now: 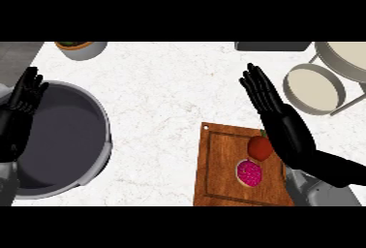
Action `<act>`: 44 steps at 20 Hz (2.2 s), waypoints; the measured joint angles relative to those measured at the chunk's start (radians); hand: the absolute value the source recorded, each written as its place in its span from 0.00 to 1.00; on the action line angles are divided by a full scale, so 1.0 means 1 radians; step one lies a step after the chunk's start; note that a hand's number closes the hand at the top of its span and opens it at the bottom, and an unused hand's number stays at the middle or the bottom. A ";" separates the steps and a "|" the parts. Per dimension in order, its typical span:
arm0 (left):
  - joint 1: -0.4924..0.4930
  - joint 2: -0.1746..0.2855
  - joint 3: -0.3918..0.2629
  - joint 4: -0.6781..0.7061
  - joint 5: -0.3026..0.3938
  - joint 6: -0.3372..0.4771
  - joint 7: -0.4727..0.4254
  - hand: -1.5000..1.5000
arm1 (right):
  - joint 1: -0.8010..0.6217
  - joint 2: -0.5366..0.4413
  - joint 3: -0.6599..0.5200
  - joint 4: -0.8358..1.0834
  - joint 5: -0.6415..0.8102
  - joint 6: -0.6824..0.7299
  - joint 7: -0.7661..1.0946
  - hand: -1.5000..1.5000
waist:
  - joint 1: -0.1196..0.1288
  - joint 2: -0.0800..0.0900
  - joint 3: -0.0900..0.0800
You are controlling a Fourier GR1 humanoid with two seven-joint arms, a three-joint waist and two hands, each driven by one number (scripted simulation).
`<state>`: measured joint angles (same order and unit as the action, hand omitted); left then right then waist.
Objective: Pick the cupcake from the cutting board and place it in the tiered basket
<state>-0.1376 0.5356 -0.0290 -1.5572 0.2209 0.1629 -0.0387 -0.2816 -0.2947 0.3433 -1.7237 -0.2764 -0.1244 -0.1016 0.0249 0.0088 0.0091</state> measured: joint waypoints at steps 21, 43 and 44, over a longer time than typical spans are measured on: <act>0.243 -0.230 -0.157 0.044 -0.097 0.148 0.072 0.50 | 0.376 -0.188 -0.361 -0.061 -0.002 -0.076 0.051 0.00 | -0.045 -0.022 0.006; 0.220 -0.271 -0.171 0.054 -0.148 0.150 0.074 0.50 | 0.313 -0.468 0.081 -0.492 0.670 0.037 0.942 0.00 | -0.014 -0.018 0.004; 0.218 -0.270 -0.166 0.057 -0.142 0.141 0.074 0.50 | 0.306 -0.450 0.111 -0.472 0.708 0.036 0.953 0.00 | -0.014 -0.018 0.005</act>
<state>0.0807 0.2653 -0.1949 -1.4997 0.0793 0.3043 0.0352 0.0243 -0.7449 0.4538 -2.1958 0.4319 -0.0888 0.8518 0.0114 -0.0090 0.0140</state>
